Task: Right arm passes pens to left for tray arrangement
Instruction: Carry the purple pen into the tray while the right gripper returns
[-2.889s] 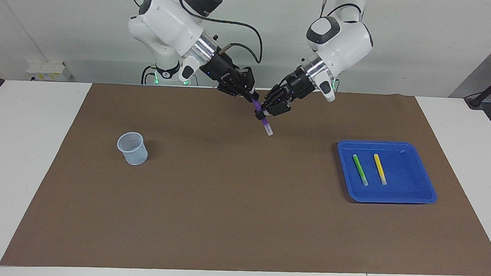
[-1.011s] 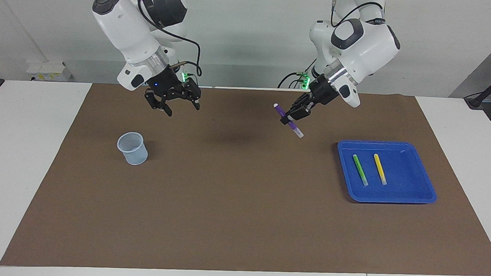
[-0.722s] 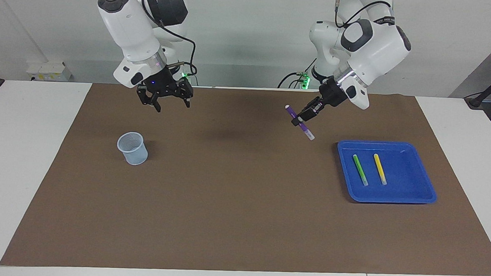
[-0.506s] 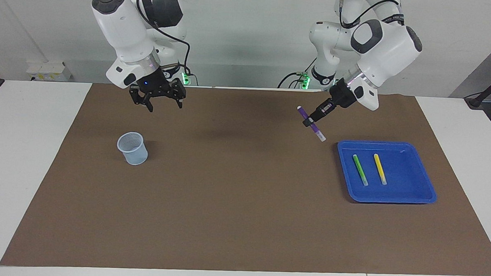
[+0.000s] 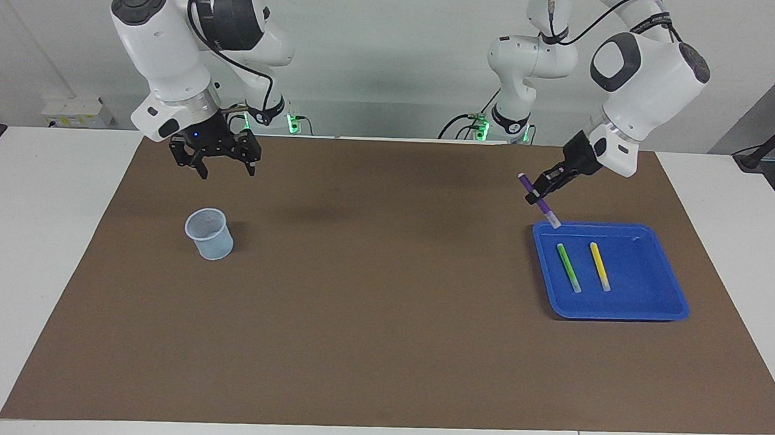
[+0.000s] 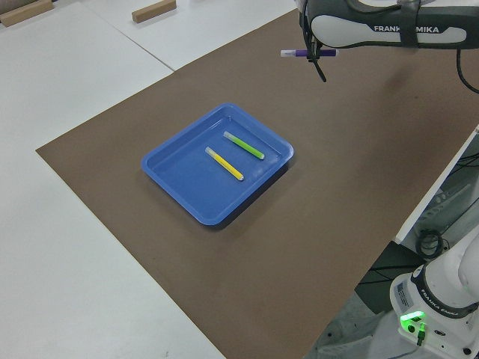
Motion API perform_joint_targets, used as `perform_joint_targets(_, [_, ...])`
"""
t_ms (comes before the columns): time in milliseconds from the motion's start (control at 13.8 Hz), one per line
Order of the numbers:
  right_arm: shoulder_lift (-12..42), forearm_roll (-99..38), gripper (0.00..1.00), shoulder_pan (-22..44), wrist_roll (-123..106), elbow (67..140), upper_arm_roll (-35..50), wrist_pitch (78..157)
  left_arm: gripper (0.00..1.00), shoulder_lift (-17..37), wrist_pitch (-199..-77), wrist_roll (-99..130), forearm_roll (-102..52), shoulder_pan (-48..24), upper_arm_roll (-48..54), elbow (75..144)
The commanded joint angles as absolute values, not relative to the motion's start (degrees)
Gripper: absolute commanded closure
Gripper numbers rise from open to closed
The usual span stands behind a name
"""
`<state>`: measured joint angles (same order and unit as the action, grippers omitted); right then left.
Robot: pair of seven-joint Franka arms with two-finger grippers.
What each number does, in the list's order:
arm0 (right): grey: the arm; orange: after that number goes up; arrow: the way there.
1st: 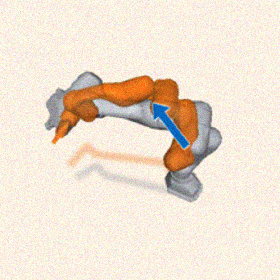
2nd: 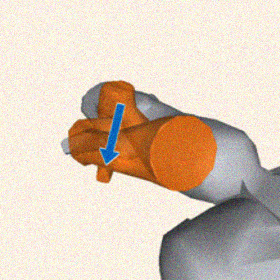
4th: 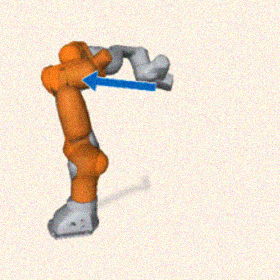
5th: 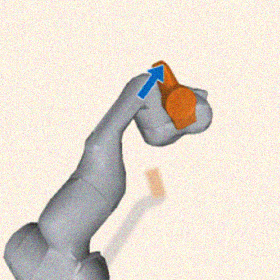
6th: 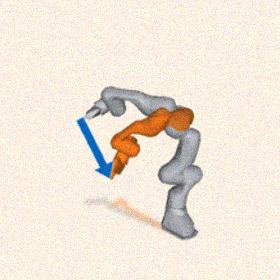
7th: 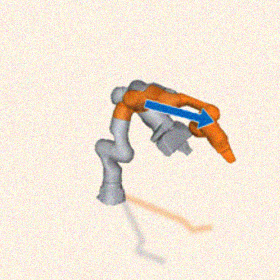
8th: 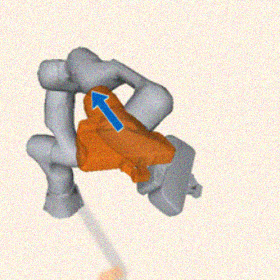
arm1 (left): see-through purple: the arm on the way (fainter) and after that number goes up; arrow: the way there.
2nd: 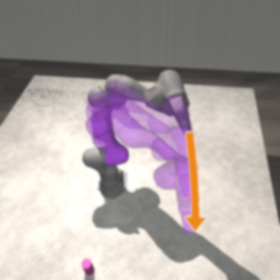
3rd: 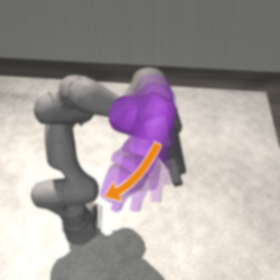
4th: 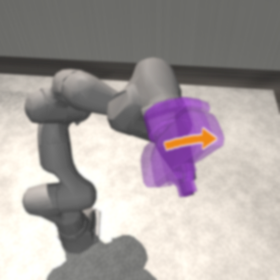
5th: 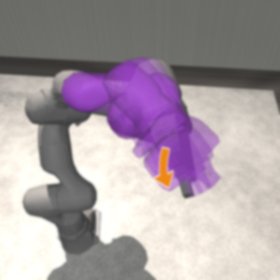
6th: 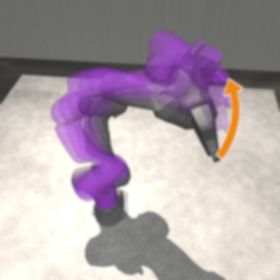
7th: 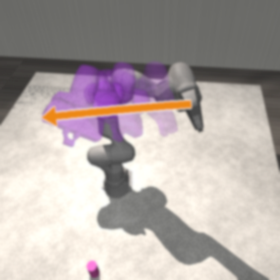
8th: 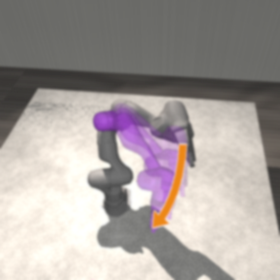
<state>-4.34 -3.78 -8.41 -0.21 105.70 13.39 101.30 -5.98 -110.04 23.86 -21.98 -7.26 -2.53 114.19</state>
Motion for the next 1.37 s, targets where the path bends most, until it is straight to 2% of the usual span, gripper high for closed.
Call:
perform_joint_targets(0, [-0.7, -2.4, 0.00, -2.2, -1.4, 99.3, 7.4, 98.8, 1.00, -7.1, -108.5, 15.3, -18.1, -2.9, -2.1, 115.4])
perform_joint_targets(144, [-0.1, -2.4, 0.00, 1.9, -1.5, 98.8, 3.5, 98.8, 1.00, -6.5, -108.5, 8.8, -15.4, 0.6, -2.1, 115.6])
perform_joint_targets(578, [0.3, -0.7, 0.00, 1.8, -1.8, 97.3, 4.0, 96.1, 1.00, -1.9, -111.9, -5.7, -9.1, 6.8, -2.1, 115.6])
perform_joint_targets(1300, [0.2, 1.8, 0.00, 0.0, -5.5, 97.5, 4.9, 98.3, 1.00, 7.1, -122.5, -16.3, -4.2, 11.2, -2.1, 115.6])
